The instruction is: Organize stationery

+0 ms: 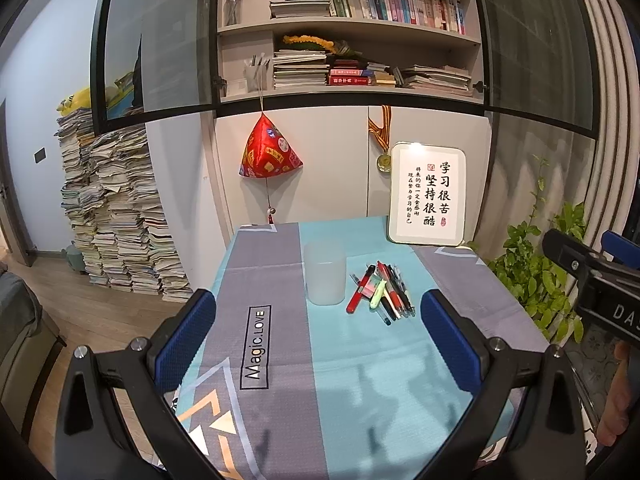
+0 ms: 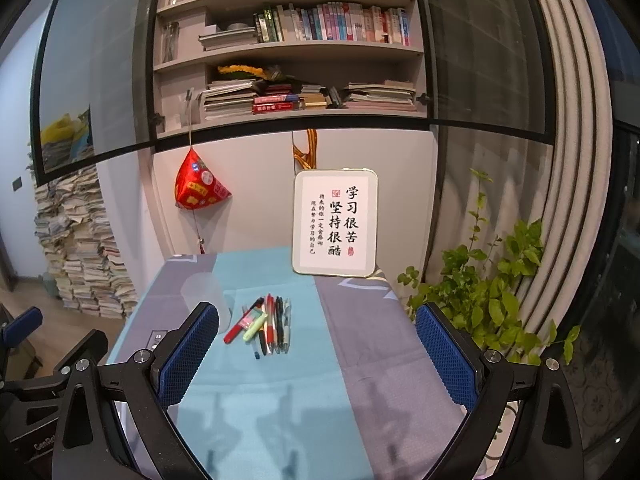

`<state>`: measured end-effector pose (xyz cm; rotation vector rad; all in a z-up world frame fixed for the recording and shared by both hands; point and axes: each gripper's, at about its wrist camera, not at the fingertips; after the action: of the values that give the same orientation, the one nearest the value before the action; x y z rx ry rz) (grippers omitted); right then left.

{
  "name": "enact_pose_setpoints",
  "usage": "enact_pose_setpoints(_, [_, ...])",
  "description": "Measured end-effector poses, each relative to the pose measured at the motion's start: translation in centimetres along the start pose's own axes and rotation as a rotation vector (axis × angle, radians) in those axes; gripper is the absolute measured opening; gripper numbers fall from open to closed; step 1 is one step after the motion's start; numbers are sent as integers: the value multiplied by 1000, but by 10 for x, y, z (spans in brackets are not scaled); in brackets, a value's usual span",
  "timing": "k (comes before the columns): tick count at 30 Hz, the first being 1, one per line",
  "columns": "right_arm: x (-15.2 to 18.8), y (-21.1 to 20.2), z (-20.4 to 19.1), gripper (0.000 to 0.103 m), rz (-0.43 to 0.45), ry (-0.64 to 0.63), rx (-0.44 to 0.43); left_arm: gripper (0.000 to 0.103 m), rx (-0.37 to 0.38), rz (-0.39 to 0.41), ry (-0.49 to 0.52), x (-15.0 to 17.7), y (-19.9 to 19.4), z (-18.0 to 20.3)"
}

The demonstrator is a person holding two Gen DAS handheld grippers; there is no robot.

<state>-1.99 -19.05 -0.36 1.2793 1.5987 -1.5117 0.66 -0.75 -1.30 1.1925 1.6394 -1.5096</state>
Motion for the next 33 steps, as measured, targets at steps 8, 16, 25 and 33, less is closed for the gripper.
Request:
enact_pose_setpoints(8, [2,3,-3,99,-7,-4,1,102,-2,-3,-2,1,2,-2])
enact_pose_setpoints(16, [2,9,-8,99,-25,-12,3,102,-2,-13,-6,4,7,-5])
enact_pose_setpoints(25, [1,14,-11,99,-37,-20,2,102,-1,-20,-8,4,10,-6])
enact_pose_setpoints(33, [2,16,-10,99,-40,-20,1,102,0,-29,-7,4,15,-7])
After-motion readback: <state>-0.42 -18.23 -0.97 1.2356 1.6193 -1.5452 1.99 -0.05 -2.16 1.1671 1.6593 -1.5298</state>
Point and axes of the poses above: each gripper's, at about its wrist camera, not at the fingertips, and y roughly the way its jaws point, z to its right, x to its underside, and after that the axes turned 8 degrees about y, right-handed
